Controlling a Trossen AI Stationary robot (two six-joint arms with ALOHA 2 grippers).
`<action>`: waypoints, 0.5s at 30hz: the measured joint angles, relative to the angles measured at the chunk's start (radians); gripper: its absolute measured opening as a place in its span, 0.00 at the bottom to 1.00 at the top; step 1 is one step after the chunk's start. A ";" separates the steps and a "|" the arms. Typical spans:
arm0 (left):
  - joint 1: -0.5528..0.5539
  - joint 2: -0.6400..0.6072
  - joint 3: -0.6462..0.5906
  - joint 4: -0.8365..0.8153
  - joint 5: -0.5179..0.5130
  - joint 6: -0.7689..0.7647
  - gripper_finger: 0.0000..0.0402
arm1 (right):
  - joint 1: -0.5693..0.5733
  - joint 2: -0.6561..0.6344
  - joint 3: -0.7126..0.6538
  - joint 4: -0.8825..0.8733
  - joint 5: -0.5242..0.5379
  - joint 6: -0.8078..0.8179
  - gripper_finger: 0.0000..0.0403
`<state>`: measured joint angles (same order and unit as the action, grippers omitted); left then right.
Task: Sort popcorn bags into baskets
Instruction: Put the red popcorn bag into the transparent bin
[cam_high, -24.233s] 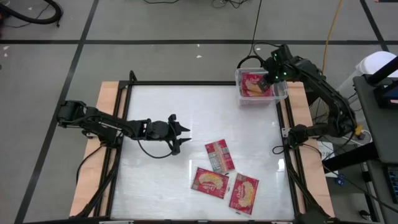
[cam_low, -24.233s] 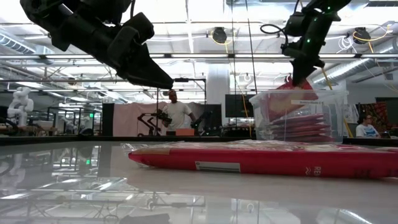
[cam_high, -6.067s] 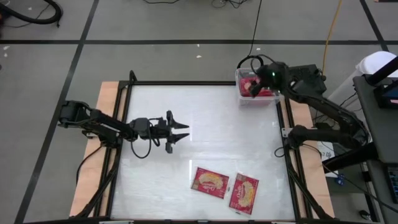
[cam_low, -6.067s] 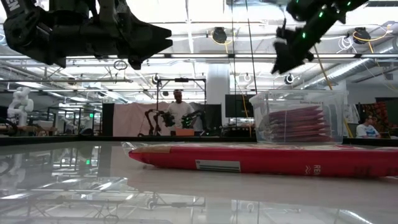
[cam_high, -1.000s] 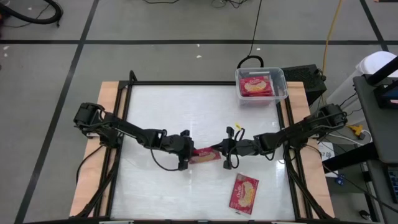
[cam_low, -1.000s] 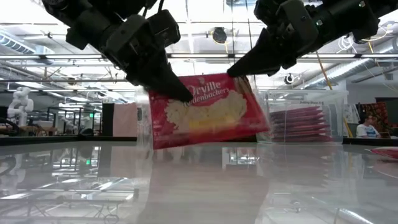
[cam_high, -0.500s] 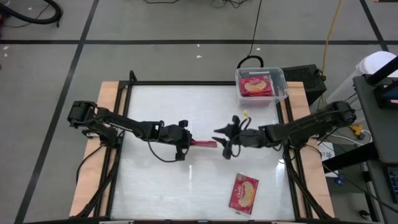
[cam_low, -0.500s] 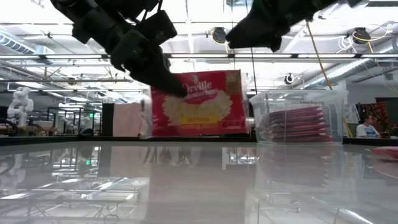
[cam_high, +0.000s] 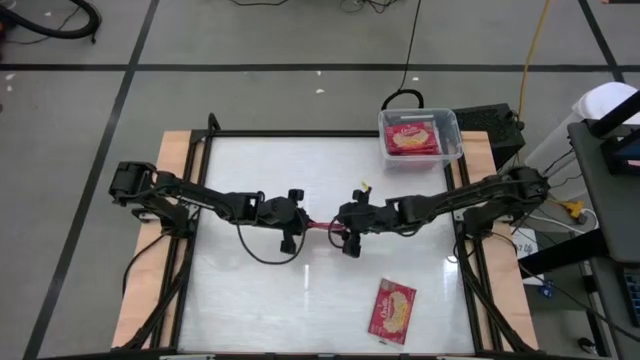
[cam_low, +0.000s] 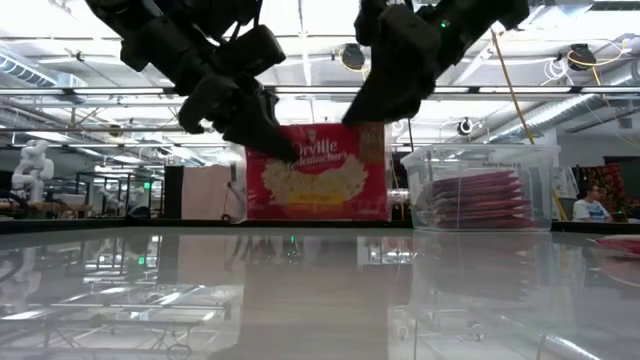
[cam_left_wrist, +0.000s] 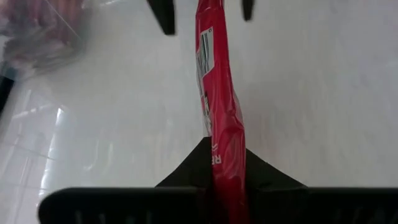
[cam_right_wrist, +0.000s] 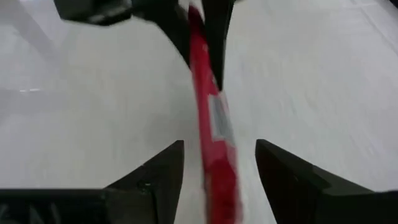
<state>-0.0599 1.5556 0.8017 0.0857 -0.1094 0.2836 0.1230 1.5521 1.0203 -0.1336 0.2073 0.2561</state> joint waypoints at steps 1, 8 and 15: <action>-0.001 0.001 0.000 -0.008 0.000 0.000 0.08 | -0.004 0.008 0.001 0.011 0.000 -0.004 0.46; -0.002 0.001 0.000 -0.007 -0.003 -0.008 0.08 | -0.005 0.021 0.000 -0.014 -0.003 -0.018 0.33; -0.001 0.001 0.000 -0.008 -0.003 -0.009 0.08 | -0.005 0.046 0.000 -0.004 -0.039 -0.035 0.15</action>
<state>-0.0608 1.5562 0.8013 0.0778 -0.1123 0.2746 0.1177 1.5982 1.0203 -0.1375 0.1687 0.2209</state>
